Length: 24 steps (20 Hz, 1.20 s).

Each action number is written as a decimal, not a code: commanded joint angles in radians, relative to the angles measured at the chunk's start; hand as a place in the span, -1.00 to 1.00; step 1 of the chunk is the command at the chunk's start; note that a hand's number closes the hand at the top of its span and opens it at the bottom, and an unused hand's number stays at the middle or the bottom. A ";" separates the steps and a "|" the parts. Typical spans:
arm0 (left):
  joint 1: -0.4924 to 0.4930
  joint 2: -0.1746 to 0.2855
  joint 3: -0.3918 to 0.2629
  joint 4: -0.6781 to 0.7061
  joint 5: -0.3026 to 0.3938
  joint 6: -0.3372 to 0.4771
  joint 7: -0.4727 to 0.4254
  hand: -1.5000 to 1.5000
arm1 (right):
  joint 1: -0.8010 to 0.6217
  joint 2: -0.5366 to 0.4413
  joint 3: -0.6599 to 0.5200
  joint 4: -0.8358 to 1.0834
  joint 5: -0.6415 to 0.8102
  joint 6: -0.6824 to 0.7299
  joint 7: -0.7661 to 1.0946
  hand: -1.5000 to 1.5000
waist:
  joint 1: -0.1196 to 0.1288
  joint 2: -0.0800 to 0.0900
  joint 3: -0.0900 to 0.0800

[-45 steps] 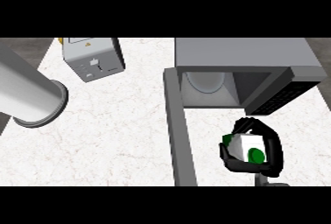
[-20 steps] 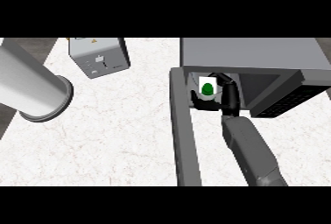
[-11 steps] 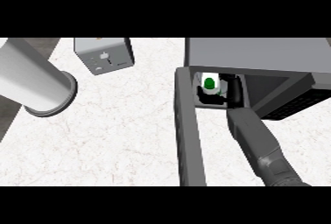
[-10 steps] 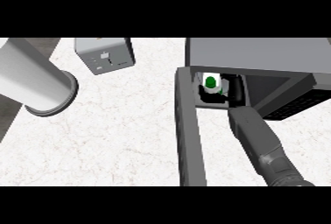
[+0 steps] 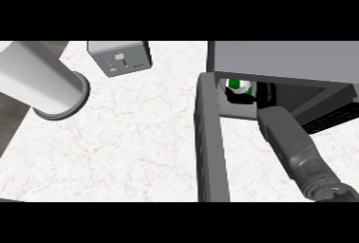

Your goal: Pick up the milk, place it into the microwave and close the microwave

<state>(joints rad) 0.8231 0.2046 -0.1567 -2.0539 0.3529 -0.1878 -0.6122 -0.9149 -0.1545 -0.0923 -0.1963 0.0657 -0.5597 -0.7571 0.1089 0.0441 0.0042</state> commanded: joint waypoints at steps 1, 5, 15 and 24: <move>-0.015 -0.004 -0.003 -0.022 0.008 0.002 0.010 -1.00 | -0.002 -0.034 -0.004 0.027 0.014 -0.026 -0.059 1.00 | 0.008 0.009 0.002; -0.010 -0.002 -0.005 0.023 0.004 -0.024 -0.021 -1.00 | -0.062 -0.032 -0.058 0.014 -0.032 -0.043 -0.046 1.00 | 0.030 0.013 0.002; -0.030 0.023 0.025 0.036 0.031 -0.032 0.015 -1.00 | -0.098 -0.065 -0.075 0.033 -0.004 -0.238 -0.086 1.00 | 0.036 0.022 0.001; -0.061 0.014 0.024 0.058 0.019 -0.028 0.008 -1.00 | -0.119 -0.069 -0.097 0.043 0.002 -0.318 -0.074 1.00 | 0.050 0.028 0.002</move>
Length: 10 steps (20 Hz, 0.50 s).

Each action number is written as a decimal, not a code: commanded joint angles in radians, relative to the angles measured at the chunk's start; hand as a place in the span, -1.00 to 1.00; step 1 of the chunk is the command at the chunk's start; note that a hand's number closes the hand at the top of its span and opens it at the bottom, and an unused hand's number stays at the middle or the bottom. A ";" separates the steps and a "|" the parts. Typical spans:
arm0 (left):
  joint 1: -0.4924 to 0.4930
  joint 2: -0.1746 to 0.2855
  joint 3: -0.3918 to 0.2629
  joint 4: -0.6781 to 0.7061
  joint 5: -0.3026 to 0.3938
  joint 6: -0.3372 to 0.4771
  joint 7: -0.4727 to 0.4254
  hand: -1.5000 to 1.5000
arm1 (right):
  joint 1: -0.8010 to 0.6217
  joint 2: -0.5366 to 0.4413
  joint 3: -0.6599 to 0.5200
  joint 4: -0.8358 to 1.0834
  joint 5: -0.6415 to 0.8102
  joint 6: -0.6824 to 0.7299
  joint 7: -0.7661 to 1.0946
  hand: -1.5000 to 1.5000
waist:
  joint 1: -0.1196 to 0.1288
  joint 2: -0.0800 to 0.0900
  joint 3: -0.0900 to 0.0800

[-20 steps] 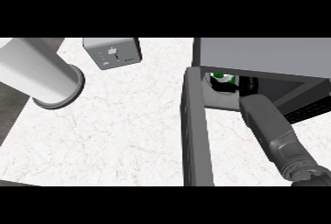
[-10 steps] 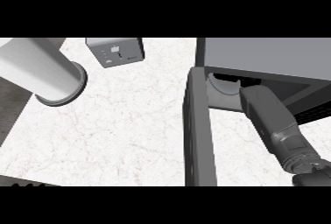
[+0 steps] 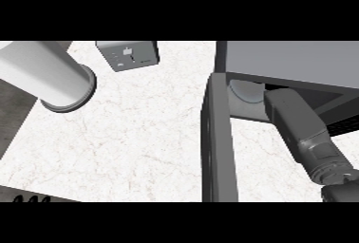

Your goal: Pick up the milk, place it into the microwave and close the microwave

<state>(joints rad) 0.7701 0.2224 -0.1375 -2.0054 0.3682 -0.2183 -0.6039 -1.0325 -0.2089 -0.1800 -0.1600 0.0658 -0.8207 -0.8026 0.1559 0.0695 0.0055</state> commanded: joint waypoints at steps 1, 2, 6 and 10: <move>-0.008 0.000 0.006 -0.003 0.001 0.001 -0.004 -1.00 | 0.081 -0.080 0.025 0.152 0.054 -0.222 0.139 1.00 | -0.008 0.029 -0.017; -0.009 0.003 0.000 -0.002 -0.001 0.000 0.006 -1.00 | 0.081 -0.066 0.055 0.154 0.084 -0.272 0.164 -1.00 | 0.007 0.024 -0.015; -0.033 0.008 0.003 0.008 -0.019 0.000 -0.001 -1.00 | 0.113 -0.064 0.125 0.157 0.153 -0.367 0.317 -1.00 | 0.037 0.026 -0.011; -0.047 0.006 -0.011 0.027 -0.025 0.000 0.015 -1.00 | 0.024 -0.007 0.205 0.153 0.231 -0.155 0.279 -1.00 | 0.045 0.007 0.000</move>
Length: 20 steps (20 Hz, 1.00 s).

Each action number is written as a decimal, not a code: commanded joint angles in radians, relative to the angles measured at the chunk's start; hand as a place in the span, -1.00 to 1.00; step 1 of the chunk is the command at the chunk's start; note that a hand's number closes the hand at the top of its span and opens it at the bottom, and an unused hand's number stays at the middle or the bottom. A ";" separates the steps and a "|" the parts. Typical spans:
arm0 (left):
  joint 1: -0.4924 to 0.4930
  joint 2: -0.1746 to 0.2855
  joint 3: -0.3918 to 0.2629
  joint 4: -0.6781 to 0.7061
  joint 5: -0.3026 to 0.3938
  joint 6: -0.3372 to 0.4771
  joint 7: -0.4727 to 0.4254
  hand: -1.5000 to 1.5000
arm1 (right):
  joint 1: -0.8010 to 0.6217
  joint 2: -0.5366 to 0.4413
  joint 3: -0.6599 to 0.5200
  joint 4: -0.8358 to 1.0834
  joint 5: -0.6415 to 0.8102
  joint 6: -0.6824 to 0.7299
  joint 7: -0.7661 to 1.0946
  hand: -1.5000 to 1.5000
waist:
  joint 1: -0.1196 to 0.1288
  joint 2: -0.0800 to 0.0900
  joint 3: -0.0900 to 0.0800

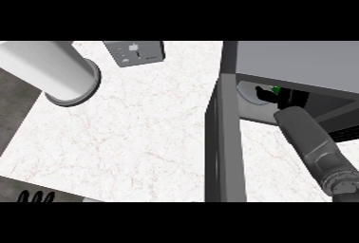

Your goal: Pick up the milk, place it into the microwave and close the microwave

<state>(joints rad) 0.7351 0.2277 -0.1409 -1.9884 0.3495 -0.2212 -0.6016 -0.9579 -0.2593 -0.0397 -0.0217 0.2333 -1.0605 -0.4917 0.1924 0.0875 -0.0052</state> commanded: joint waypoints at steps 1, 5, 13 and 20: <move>-0.005 0.007 -0.002 0.007 0.001 -0.006 0.011 -1.00 | -0.049 0.052 0.065 0.007 0.064 0.105 -0.041 -1.00 | 0.012 -0.010 0.012; -0.006 -0.006 -0.002 0.012 -0.001 0.006 0.008 -1.00 | -0.093 0.065 0.068 0.000 0.067 0.186 -0.044 -1.00 | 0.005 -0.015 0.013; -0.052 -0.004 -0.001 0.028 -0.019 0.004 0.002 -1.00 | -0.112 0.156 0.070 0.004 0.068 0.270 -0.052 -1.00 | -0.003 -0.008 0.012; -0.031 -0.001 0.010 0.025 -0.014 -0.005 -0.012 -1.00 | -0.078 0.188 -0.028 -0.083 -0.025 0.363 -0.147 -1.00 | -0.032 -0.021 0.015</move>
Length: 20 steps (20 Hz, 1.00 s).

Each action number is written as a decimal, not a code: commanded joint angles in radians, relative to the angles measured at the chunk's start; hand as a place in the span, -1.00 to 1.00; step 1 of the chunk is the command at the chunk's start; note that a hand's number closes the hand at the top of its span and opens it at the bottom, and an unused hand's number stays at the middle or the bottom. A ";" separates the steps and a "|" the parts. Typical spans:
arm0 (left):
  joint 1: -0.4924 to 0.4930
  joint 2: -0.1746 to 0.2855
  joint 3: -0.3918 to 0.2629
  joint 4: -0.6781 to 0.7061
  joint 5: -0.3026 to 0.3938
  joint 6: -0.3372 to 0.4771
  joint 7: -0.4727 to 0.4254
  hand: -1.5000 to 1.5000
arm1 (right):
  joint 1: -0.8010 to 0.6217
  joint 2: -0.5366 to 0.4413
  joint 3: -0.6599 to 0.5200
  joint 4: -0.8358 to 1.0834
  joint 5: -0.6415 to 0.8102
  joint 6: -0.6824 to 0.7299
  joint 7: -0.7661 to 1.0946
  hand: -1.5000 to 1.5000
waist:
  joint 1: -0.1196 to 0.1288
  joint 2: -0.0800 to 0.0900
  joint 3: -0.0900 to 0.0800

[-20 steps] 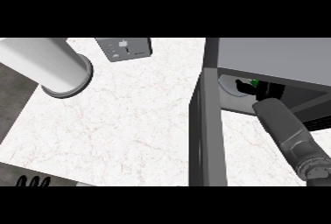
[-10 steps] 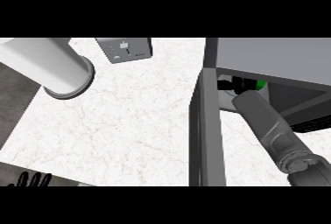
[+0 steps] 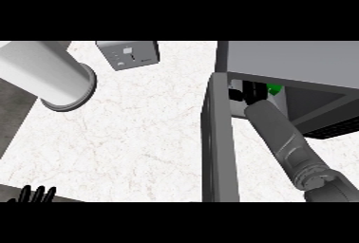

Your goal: Pick up the milk, place it into the microwave and close the microwave

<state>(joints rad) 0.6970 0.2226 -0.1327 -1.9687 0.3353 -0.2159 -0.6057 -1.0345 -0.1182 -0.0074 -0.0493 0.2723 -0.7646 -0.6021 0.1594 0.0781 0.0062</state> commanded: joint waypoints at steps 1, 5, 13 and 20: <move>0.013 -0.008 0.000 0.010 -0.001 0.002 -0.010 -1.00 | 0.015 0.037 -0.080 -0.074 -0.083 0.117 -0.073 -1.00 | -0.020 -0.019 0.004; 0.011 -0.007 0.001 -0.011 -0.001 0.005 -0.004 -1.00 | 0.043 0.068 -0.132 -0.088 -0.134 0.195 -0.116 -1.00 | -0.037 -0.025 0.003; 0.056 -0.001 0.020 -0.039 0.012 0.009 0.005 -1.00 | 0.168 0.069 -0.204 -0.098 -0.206 0.404 -0.289 -1.00 | -0.080 -0.044 0.000; 0.120 -0.009 -0.004 -0.056 -0.013 -0.013 -0.031 -1.00 | 0.261 0.059 -0.226 -0.089 -0.223 0.504 -0.406 -1.00 | -0.098 -0.058 -0.003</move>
<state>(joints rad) 0.7788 0.2064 -0.1419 -2.0090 0.3203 -0.2075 -0.6120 -0.8205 -0.0579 -0.2185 -0.1395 0.0619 -0.3165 -0.9304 0.0661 0.0267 0.0042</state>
